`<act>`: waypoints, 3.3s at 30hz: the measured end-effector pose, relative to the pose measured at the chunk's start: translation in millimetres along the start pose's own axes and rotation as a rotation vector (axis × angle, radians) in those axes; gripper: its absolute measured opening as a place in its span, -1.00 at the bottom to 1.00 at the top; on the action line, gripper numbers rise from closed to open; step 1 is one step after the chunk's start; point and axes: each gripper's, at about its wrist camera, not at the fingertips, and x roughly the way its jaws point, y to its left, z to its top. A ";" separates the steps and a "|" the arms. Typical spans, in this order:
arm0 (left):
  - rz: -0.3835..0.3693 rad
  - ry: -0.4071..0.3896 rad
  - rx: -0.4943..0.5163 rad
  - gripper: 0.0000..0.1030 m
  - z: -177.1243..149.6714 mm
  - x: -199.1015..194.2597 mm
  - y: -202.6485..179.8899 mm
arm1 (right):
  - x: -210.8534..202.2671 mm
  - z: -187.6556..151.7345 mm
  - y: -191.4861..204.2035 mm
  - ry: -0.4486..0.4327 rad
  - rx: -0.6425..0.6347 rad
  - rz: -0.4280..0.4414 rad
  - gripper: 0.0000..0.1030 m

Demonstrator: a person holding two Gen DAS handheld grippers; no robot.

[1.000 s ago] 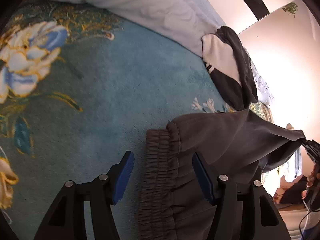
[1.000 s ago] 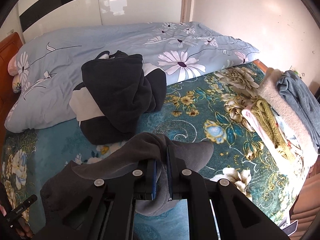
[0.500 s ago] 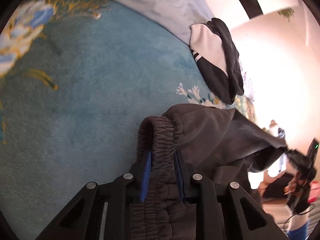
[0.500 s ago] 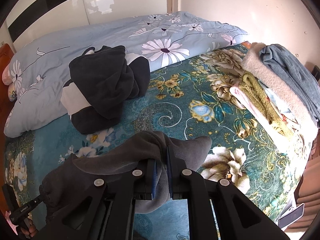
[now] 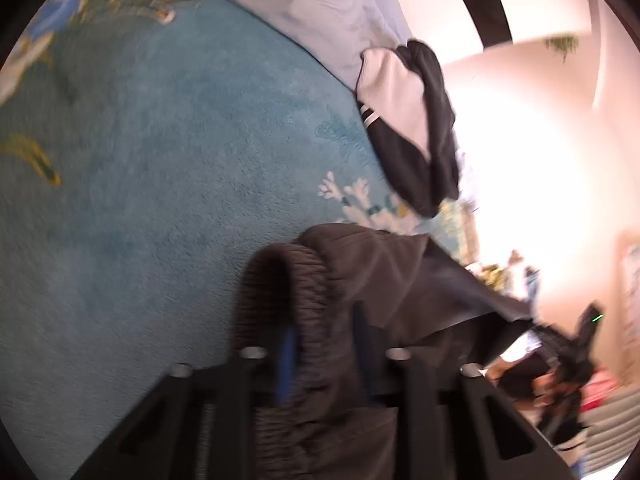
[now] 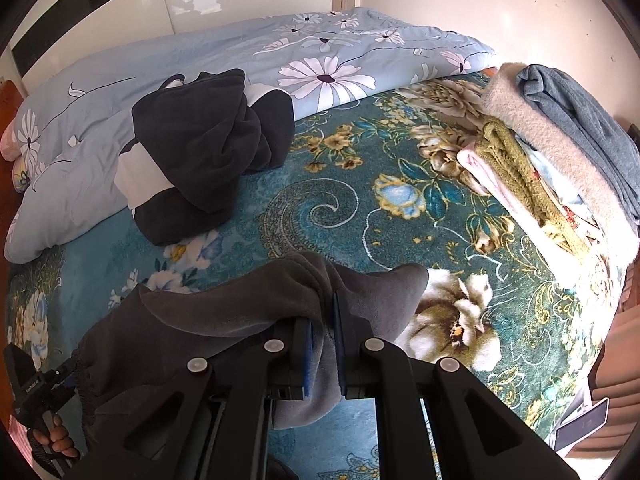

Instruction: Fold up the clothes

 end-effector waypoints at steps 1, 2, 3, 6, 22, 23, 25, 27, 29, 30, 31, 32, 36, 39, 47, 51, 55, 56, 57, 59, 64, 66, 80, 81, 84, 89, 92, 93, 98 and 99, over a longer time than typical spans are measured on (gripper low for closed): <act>-0.021 -0.022 -0.023 -0.85 -1.3 -6.7 1.0 | 1.0 -0.3 0.7 0.002 0.000 0.000 -0.80; -0.047 -0.045 -0.049 -0.85 -2.8 -14.2 2.6 | 1.6 -0.9 1.6 0.002 -0.002 0.000 -0.80; -0.072 -0.074 -0.063 -0.86 -5.3 -29.6 4.3 | 1.8 -1.5 2.4 0.002 -0.003 -0.001 -0.80; -0.147 -0.161 -0.098 -0.86 -13.4 -79.7 9.4 | -4.3 -4.6 1.9 -0.010 -0.017 -0.007 -0.80; 0.111 -0.191 -0.037 -0.85 7.7 -148.7 20.1 | -88.8 14.4 48.7 -0.121 -0.249 0.022 -0.80; 0.125 -0.188 -0.048 -0.85 11.4 -142.2 21.9 | -66.6 19.9 57.8 -0.083 -0.267 0.017 -0.80; 0.147 -0.183 -0.066 -0.85 18.1 -130.1 24.5 | -17.3 27.0 70.0 0.023 -0.257 0.044 -0.80; 0.170 -0.179 -0.084 -0.85 24.8 -117.9 27.1 | 27.1 26.8 76.7 0.108 -0.214 0.070 -0.80; 0.191 -0.176 -0.096 -0.85 29.7 -109.1 28.9 | 52.0 23.9 81.9 0.141 -0.181 0.078 -0.80; 0.199 -0.175 -0.100 -0.85 31.0 -106.6 29.5 | 60.1 22.3 84.5 0.150 -0.172 0.080 -0.69; 0.202 -0.172 -0.108 -0.85 32.1 -104.6 30.4 | 62.6 21.3 87.8 0.152 -0.180 0.084 -0.59; 0.205 -0.168 -0.115 -0.85 33.0 -102.4 32.1 | 63.7 19.9 90.8 0.152 -0.191 0.089 -0.28; 0.212 -0.161 -0.130 -0.84 34.0 -97.7 37.7 | 40.8 8.3 88.5 0.094 -0.297 0.138 0.08; 0.218 -0.160 -0.138 -0.81 32.0 -94.9 40.6 | 31.0 -8.0 68.8 0.076 -0.391 0.121 0.10; 0.250 -0.159 -0.142 -0.80 29.6 -91.6 37.2 | 66.7 -84.9 35.4 0.298 -0.708 0.133 0.10; 0.272 -0.158 -0.145 -0.79 27.8 -89.4 34.6 | 81.4 -106.1 34.1 0.326 -0.748 0.143 0.09; 0.286 -0.155 -0.143 -0.79 25.0 -88.1 31.6 | 95.7 -110.2 33.0 0.325 -0.715 0.146 0.09; 0.292 -0.155 -0.142 -0.78 24.3 -87.6 31.1 | 99.5 -111.4 32.5 0.335 -0.711 0.142 0.09; 0.297 -0.154 -0.143 -0.78 23.8 -86.9 30.9 | 103.7 -113.0 31.8 0.349 -0.707 0.128 0.07; 0.305 -0.154 -0.155 -0.78 23.1 -85.0 31.7 | 109.2 -115.3 30.0 0.368 -0.690 0.127 -0.09; 0.318 -0.155 -0.164 -0.78 24.2 -83.5 31.9 | 106.5 -113.1 23.5 0.363 -0.610 0.200 -0.67; 0.325 -0.152 -0.162 -0.77 25.6 -83.2 31.8 | 96.0 -100.9 12.1 0.335 -0.518 0.289 -0.75; 0.370 -0.143 -0.190 -0.77 41.9 -75.0 32.4 | 72.0 23.3 -207.8 -0.072 0.564 0.511 -0.75; 0.377 -0.145 -0.188 -0.76 43.8 -74.6 32.3 | 78.7 27.8 -207.1 -0.068 0.578 0.496 -0.74; 0.394 -0.157 -0.189 -0.77 49.1 -73.4 31.7 | 92.4 35.5 -201.4 -0.077 0.623 0.511 -0.70; 0.370 -0.230 -0.134 -0.80 57.3 -84.6 17.3 | 87.3 62.6 -185.5 -0.094 0.585 0.492 -0.70; 0.337 -0.317 -0.161 -0.80 66.8 -102.2 16.2 | 87.8 79.4 -180.0 -0.082 0.586 0.482 -0.72; 0.342 -0.333 -0.175 -0.80 71.4 -105.7 18.8 | 89.1 82.7 -182.2 -0.089 0.618 0.473 -0.72; 0.374 -0.265 -0.206 -0.75 89.4 -96.3 36.2 | 98.4 76.7 -206.2 -0.105 0.808 0.419 -0.68; 0.388 -0.251 -0.205 -0.74 90.2 -93.6 37.3 | 99.7 74.2 -207.6 -0.098 0.815 0.426 -0.68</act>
